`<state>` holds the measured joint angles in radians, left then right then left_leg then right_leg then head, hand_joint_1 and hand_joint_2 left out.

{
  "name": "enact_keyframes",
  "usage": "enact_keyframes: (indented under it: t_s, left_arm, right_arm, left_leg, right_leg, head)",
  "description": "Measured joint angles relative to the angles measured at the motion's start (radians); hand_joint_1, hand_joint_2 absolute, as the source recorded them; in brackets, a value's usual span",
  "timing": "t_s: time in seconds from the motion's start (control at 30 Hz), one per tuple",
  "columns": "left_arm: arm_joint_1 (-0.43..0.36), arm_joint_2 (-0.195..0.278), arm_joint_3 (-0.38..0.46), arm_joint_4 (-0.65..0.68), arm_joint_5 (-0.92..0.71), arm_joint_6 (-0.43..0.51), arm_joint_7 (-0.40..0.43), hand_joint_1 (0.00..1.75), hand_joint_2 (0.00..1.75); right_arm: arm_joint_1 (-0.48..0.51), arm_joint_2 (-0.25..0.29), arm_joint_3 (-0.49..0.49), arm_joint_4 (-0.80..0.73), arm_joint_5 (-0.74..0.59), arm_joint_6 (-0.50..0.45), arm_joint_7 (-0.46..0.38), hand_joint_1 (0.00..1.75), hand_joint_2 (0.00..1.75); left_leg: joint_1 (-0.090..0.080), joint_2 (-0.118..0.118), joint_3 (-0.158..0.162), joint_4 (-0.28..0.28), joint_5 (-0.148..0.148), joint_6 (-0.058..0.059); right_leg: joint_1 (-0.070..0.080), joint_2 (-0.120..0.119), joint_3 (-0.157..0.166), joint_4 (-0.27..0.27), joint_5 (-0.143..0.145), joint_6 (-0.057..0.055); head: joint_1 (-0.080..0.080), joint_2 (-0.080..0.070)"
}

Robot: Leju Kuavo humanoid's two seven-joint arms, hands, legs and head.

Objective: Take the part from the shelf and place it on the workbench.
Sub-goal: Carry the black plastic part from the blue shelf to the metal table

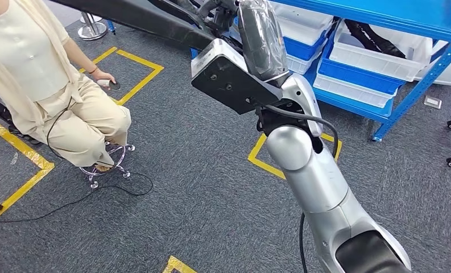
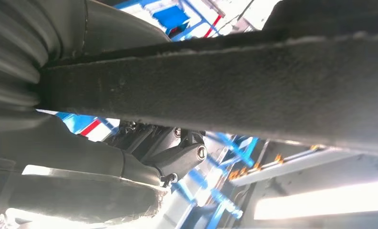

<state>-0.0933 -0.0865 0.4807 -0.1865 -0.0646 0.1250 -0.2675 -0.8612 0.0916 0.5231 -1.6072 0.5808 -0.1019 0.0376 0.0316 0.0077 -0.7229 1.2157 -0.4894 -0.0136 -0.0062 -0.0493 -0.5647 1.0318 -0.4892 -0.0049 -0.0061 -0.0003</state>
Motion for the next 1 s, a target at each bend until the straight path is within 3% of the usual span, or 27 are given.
enact_keyframes:
  t_s: [0.07, 0.13, 0.2, 0.27, 0.33, 0.4, 0.43, 0.47, 0.53, 0.57, 0.63, 0.7, 0.77, 0.8, 0.83, 0.9, 0.93, 0.97, 1.0]
  left_arm:
    - [-0.003, 0.0, 0.0, 0.0, 0.0, 0.0, 0.0, 0.0, 1.75]
    - [-0.006, 0.0, 0.0, -0.001, -0.001, 0.0, 0.0, 0.0, 1.75]
    - [-0.007, -0.001, 0.0, -0.001, -0.001, 0.0, 0.001, 0.0, 1.75]
    - [-0.007, -0.002, 0.0, -0.001, -0.001, 0.0, 0.002, 0.0, 1.75]
    - [-0.009, -0.003, 0.0, -0.001, -0.002, 0.0, 0.003, 0.0, 1.75]
    - [-0.009, -0.003, 0.0, -0.001, -0.002, 0.0, 0.005, 0.0, 1.75]
    - [-0.008, -0.003, 0.0, -0.001, -0.003, 0.0, 0.007, 0.0, 1.75]
    - [-0.007, -0.004, 0.0, 0.0, -0.003, 0.0, 0.008, 0.0, 1.75]
    - [-0.005, -0.005, 0.0, 0.0, -0.003, -0.001, 0.01, 0.0, 1.75]
    - [-0.005, -0.005, 0.0, 0.0, -0.003, -0.001, 0.01, 0.0, 1.75]
    - [-0.004, -0.006, 0.0, 0.0, -0.007, -0.001, 0.01, 0.0, 1.75]
    - [-0.001, -0.005, 0.0, 0.0, -0.011, -0.001, 0.011, 0.0, 1.75]
    - [0.001, -0.005, 0.0, 0.0, -0.012, -0.001, 0.012, 0.0, 1.75]
    - [0.001, -0.005, 0.0, 0.0, -0.013, -0.001, 0.012, 0.0, 1.75]
    - [-0.001, -0.005, 0.0, 0.0, -0.014, -0.001, 0.013, 0.0, 1.75]
    - [-0.003, -0.006, 0.0, 0.0, -0.014, -0.003, 0.013, 0.0, 1.75]
    - [-0.004, -0.006, 0.0, 0.0, -0.014, -0.005, 0.013, 0.0, 1.75]
    - [-0.004, -0.006, 0.0, 0.0, -0.013, -0.007, 0.014, 0.0, 1.75]
    - [-0.004, -0.006, 0.0, 0.0, -0.013, -0.009, 0.015, 0.0, 1.75]
  right_arm:
    - [-0.006, 0.003, 0.005, 0.001, 0.0, 0.0, 0.0, 1.75, 1.75]
    - [-0.01, 0.005, 0.008, 0.003, 0.0, 0.0, 0.0, 1.75, 1.75]
    - [-0.011, 0.006, 0.011, 0.005, 0.0, 0.0, 0.0, 1.75, 1.75]
    - [-0.013, 0.006, 0.012, 0.008, 0.001, 0.0, 0.0, 1.75, 1.75]
    - [-0.012, 0.003, 0.012, 0.011, 0.001, 0.0, 0.0, 1.75, 1.75]
    - [-0.006, -0.004, 0.012, 0.016, 0.001, 0.0, 0.0, 1.75, 1.75]
    - [-0.003, -0.008, 0.012, 0.019, 0.002, 0.0, 0.0, 1.75, 1.75]
    - [0.0, -0.01, 0.013, 0.022, 0.003, 0.0, 0.0, 1.75, 1.75]
    - [0.0, -0.011, 0.016, 0.026, 0.008, 0.0, 0.0, 1.75, 1.75]
    - [0.0, -0.011, 0.017, 0.028, 0.011, 0.0, 0.0, 1.75, 1.75]
    - [0.0, -0.012, 0.02, 0.033, 0.017, 0.0, 0.0, 1.75, 1.75]
    - [0.001, -0.012, 0.023, 0.037, 0.02, 0.0, 0.002, 1.75, 1.75]
    - [0.0, -0.01, 0.025, 0.04, 0.022, 0.0, 0.003, 1.75, 1.75]
    - [-0.001, -0.01, 0.025, 0.041, 0.023, 0.0, 0.003, 1.75, 1.75]
    - [-0.001, -0.009, 0.026, 0.042, 0.025, 0.0, 0.003, 1.75, 1.75]
    - [0.0, -0.009, 0.026, 0.043, 0.03, 0.0, 0.004, 1.75, 1.75]
    - [0.002, -0.009, 0.027, 0.043, 0.034, 0.0, 0.005, 1.75, 1.75]
    - [0.003, -0.009, 0.028, 0.043, 0.038, 0.0, 0.006, 1.75, 1.75]
    - [0.003, -0.009, 0.029, 0.043, 0.041, 0.0, 0.008, 1.75, 1.75]
  left_leg:
    - [-0.013, 0.036, 0.072, -0.127, 0.037, 0.016]
    - [-0.026, 0.051, 0.095, -0.176, 0.045, 0.025]
    - [-0.026, 0.031, 0.093, -0.184, 0.053, 0.033]
    - [-0.023, 0.015, 0.097, -0.196, 0.063, 0.044]
    - [-0.021, -0.004, 0.097, -0.201, 0.068, 0.05]
    - [-0.02, -0.026, 0.096, -0.201, 0.069, 0.052]
    - [-0.02, -0.038, 0.096, -0.201, 0.069, 0.052]
    - [-0.02, -0.05, 0.096, -0.2, 0.069, 0.051]
    - [-0.019, -0.073, 0.095, -0.198, 0.07, 0.047]
    - [-0.02, -0.083, 0.093, -0.196, 0.07, 0.043]
    - [-0.019, -0.099, 0.086, -0.194, 0.074, 0.03]
    - [-0.015, -0.108, 0.08, -0.197, 0.079, 0.017]
    - [-0.013, -0.082, 0.069, -0.178, 0.065, 0.008]
    - [-0.012, -0.06, 0.052, -0.142, 0.044, 0.004]
    - [-0.012, -0.036, 0.026, -0.085, 0.014, 0.001]
    - [-0.009, -0.017, -0.037, 0.046, -0.039, -0.004]
    - [-0.008, -0.014, -0.054, 0.081, -0.046, -0.006]
    - [-0.007, -0.011, -0.053, 0.079, -0.036, -0.007]
    - [-0.006, -0.006, -0.029, 0.035, -0.01, -0.005]
  right_leg:
    - [0.008, -0.016, -0.001, 0.0, -0.002, 0.001]
    - [0.014, -0.031, -0.002, 0.0, -0.003, 0.003]
    - [0.014, -0.042, -0.004, 0.0, -0.006, 0.008]
    - [0.011, -0.014, -0.018, 0.03, -0.026, 0.012]
    - [0.006, 0.027, -0.065, 0.133, -0.073, 0.01]
    - [0.002, 0.04, -0.123, 0.251, -0.109, 0.011]
    - [-0.001, 0.041, -0.135, 0.271, -0.108, 0.017]
    - [-0.004, 0.043, -0.127, 0.249, -0.091, 0.026]
    - [-0.014, 0.06, -0.071, 0.122, -0.035, 0.044]
    - [-0.017, 0.073, -0.043, 0.062, -0.014, 0.048]
    - [-0.017, 0.089, -0.019, 0.006, 0.004, 0.043]
    - [-0.014, 0.078, -0.019, 0.003, 0.01, 0.031]
    - [-0.017, 0.065, -0.015, -0.002, 0.015, 0.017]
    - [-0.018, 0.057, -0.014, -0.005, 0.017, 0.008]
    - [-0.015, 0.048, -0.012, -0.005, 0.016, 0.001]
    - [-0.008, 0.029, -0.012, -0.005, 0.014, -0.008]
    - [-0.005, 0.019, -0.011, -0.005, 0.013, -0.009]
    - [-0.004, 0.01, -0.011, -0.005, 0.013, -0.009]
    - [-0.003, 0.001, -0.01, -0.005, 0.012, -0.009]
  head:
    - [0.001, 0.0]
    - [0.001, 0.0]
    - [0.001, 0.0]
    - [0.001, 0.0]
    - [0.003, 0.0]
    - [0.006, 0.0]
    - [0.006, 0.0]
    - [0.006, 0.0]
    - [0.006, 0.0]
    - [0.006, 0.0]
    - [0.005, 0.0]
    - [0.004, 0.0]
    - [0.002, 0.0]
    - [0.0, 0.0]
    - [-0.002, 0.0]
    - [-0.003, 0.0]
    - [-0.004, 0.0]
    - [-0.004, 0.0]
    - [-0.004, 0.0]
